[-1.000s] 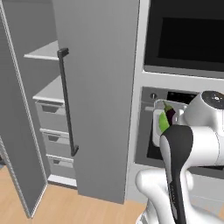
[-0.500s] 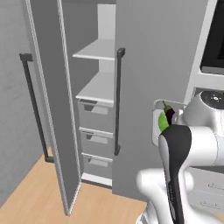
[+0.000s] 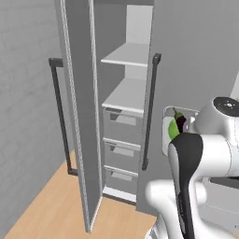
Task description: Take the meat container that has the shrimp and place it on the second highest rack of the freezer. Then take the vegetable container that has the eggplant and lemon wedge and place it on the highest rack of the freezer.
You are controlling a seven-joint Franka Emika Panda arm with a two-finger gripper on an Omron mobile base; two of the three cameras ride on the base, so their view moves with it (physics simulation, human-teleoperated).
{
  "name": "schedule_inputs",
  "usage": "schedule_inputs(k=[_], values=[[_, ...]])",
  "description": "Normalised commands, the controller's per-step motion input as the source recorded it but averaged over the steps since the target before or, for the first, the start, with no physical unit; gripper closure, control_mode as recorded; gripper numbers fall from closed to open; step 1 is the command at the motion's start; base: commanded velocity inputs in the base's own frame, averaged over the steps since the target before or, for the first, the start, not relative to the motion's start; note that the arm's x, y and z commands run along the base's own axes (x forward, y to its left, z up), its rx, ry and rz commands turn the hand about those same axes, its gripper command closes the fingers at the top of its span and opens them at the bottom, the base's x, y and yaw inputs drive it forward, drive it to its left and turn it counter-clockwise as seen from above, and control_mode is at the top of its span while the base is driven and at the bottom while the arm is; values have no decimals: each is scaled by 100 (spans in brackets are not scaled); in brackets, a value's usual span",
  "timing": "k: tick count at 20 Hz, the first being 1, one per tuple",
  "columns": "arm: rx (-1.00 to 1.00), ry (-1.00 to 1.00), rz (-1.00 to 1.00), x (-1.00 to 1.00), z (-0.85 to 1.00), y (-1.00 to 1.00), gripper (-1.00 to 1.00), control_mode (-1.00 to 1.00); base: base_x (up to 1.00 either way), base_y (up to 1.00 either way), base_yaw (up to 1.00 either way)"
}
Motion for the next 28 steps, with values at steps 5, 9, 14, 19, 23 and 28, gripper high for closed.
schedule_inputs(k=[5,9,14,19,23,28], values=[[0,0,0,0,0,0,100,100,59,0,8],[0,0,0,0,0,0,100,100,70,15,2],[0,0,0,0,0,0,100,100,50,39,0],[0,0,0,0,0,0,100,100,43,5,0],[0,0,0,0,0,0,100,100,56,3,0],[0,0,0,0,0,0,100,100,50,23,0]])
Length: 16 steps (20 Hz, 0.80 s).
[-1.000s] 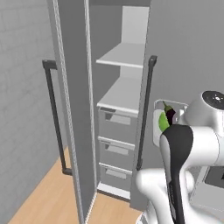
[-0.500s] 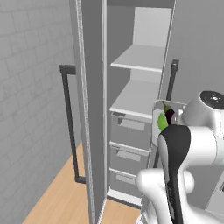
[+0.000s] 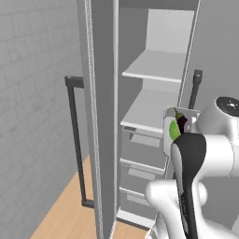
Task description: Take the meat container that has the shrimp and place it on the second highest rack of the freezer. Then take the vegetable container that has the eggplant and lemon wedge and place it on the highest rack of the freezer.
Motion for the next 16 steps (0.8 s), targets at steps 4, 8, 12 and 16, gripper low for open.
schedule_inputs(k=[4,8,12,16], values=[[0,0,0,0,0,0,100,100,49,29,-4],[-1,-5,-1,25,26,1,100,-100,23,8,-2],[0,-5,0,45,60,0,100,-100,0,0,0],[-3,0,4,55,75,0,100,-100,0,0,0]])
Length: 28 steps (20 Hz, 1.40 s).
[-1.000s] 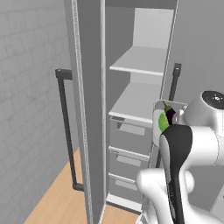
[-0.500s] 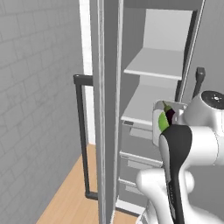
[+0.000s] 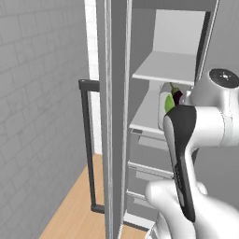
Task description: Take the meat container that has the shrimp and place it on the second highest rack of the freezer. Then take the vegetable container that has the eggplant and lemon wedge and place it on the highest rack of the freezer.
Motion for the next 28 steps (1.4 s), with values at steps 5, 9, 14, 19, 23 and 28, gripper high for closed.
schedule_inputs(k=[5,9,14,19,23,28], values=[[-3,-4,8,70,52,-4,100,-100,0,0,0],[-5,-1,10,88,47,-5,100,-100,0,0,0],[-2,3,4,77,31,-51,100,-100,0,0,0],[0,12,0,82,8,-52,100,-100,0,0,0],[0,14,0,90,-2,-52,100,-100,0,0,0],[0,13,1,94,-10,-42,100,-100,0,0,0]])
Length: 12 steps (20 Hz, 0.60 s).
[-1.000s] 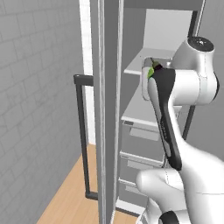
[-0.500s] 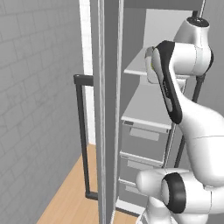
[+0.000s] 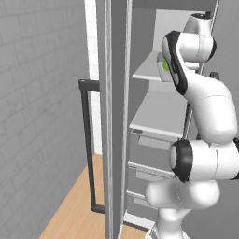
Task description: Take the meat container that has the shrimp and place it on the second highest rack of the freezer. Then take the vegetable container that has the eggplant and lemon wedge and place it on the highest rack of the freezer.
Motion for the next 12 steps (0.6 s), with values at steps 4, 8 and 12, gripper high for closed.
schedule_inputs(k=[4,8,12], values=[[-4,6,0,100,-18,-4,100,-100,0,0,0],[-5,2,0,100,-18,-5,100,-100,0,0,0],[0,0,0,100,-31,-32,100,-100,0,0,0]])
